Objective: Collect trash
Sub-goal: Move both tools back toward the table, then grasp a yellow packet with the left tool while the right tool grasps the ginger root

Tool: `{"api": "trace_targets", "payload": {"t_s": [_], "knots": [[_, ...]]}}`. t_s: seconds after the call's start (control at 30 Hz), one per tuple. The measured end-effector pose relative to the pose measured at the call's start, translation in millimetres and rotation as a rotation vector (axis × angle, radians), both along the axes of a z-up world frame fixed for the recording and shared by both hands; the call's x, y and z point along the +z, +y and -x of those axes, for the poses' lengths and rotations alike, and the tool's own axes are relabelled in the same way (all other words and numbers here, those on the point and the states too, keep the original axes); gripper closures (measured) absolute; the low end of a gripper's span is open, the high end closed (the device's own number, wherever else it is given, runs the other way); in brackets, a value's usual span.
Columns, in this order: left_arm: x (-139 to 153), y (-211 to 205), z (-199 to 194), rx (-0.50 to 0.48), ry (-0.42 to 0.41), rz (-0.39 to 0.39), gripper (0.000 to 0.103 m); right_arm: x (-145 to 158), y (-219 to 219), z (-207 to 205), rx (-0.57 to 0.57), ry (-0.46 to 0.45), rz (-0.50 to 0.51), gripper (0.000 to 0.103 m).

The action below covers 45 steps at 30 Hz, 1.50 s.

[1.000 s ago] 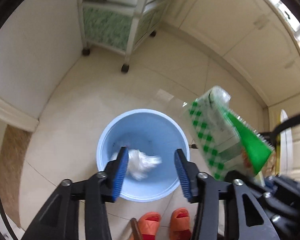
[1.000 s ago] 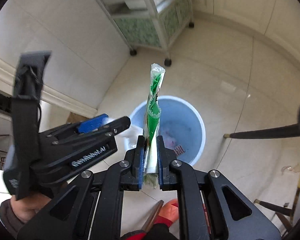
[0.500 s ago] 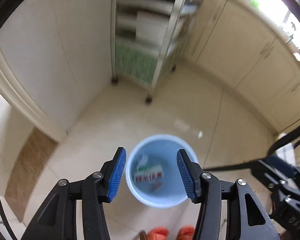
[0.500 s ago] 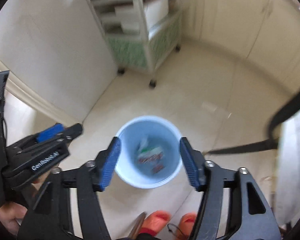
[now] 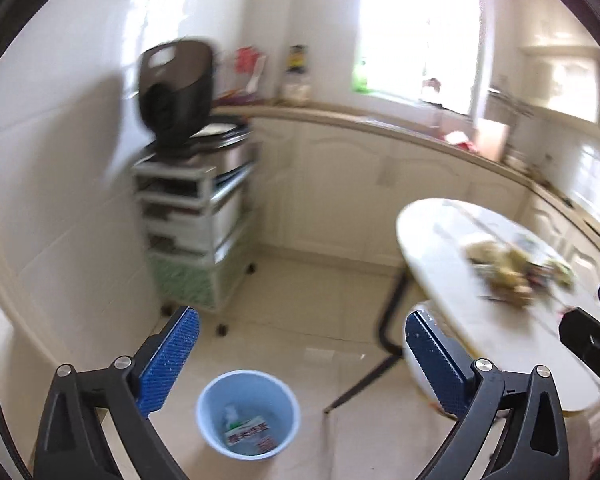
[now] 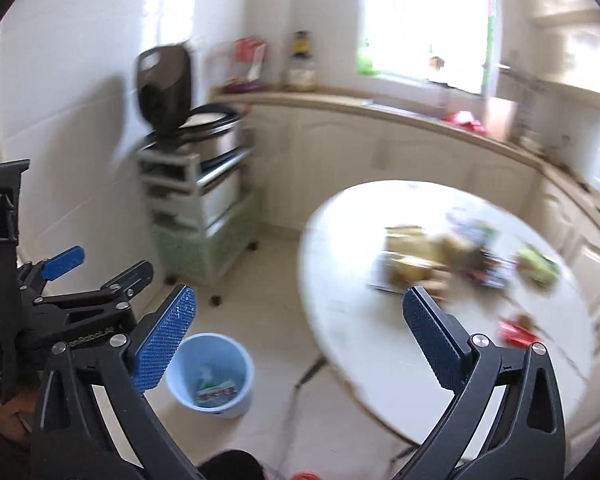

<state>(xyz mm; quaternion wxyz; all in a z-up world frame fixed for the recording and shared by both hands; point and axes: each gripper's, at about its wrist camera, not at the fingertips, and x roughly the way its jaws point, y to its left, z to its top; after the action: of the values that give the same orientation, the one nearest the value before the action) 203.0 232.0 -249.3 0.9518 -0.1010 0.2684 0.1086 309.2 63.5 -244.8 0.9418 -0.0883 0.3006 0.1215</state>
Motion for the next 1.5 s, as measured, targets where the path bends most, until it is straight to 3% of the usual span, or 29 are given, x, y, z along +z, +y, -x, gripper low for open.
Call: {"api": "trace_targets", "payload": {"t_s": [0.13, 0.37, 0.57, 0.73, 1.1, 1.13, 1.2, 1.27, 1.4, 1.5], "knots": [[22.0, -47.4, 11.2, -0.12, -0.038, -0.021, 0.001, 18.6, -54.7, 12.2, -0.104, -0.031, -0.017, 0.0], [55.4, -103.1, 4.2, -0.245, -0.05, -0.092, 0.001, 39.3, -144.8, 19.3, -0.245, -0.074, -0.068, 0.0], [76.0, -144.3, -49.9, -0.279, 0.01, -0.113, 0.001, 34.1, -205.2, 4.6, -0.334, -0.048, -0.085, 0.0], [65.7, -163.7, -116.8, -0.264, 0.076, -0.115, 0.001, 10.7, -236.3, -21.7, -0.383, 0.014, -0.09, 0.0], [23.0, -172.2, -243.1, -0.291, 0.193, -0.039, 0.003, -41.2, -266.4, -77.8, -0.41, 0.16, -0.08, 0.0], [17.8, -173.0, -254.3, -0.294, 0.204, -0.037, 0.005, -45.5, -266.0, -81.9, -0.41, 0.172, -0.077, 0.0], [11.9, -175.5, -272.2, -0.302, 0.228, -0.045, 0.024, -50.6, -267.5, -89.9, -0.411, 0.188, -0.069, 0.0], [6.9, -177.3, -285.0, -0.313, 0.235, -0.052, 0.03, -54.0, -268.0, -98.0, -0.409, 0.204, -0.065, 0.0], [2.7, -176.5, -304.4, -0.327, 0.248, -0.041, 0.055, -60.6, -265.8, -113.5, -0.403, 0.243, -0.053, 0.0], [2.0, -172.1, -309.9, -0.334, 0.225, -0.014, 0.067, -63.3, -264.4, -121.0, -0.388, 0.265, -0.053, 0.0]]}}
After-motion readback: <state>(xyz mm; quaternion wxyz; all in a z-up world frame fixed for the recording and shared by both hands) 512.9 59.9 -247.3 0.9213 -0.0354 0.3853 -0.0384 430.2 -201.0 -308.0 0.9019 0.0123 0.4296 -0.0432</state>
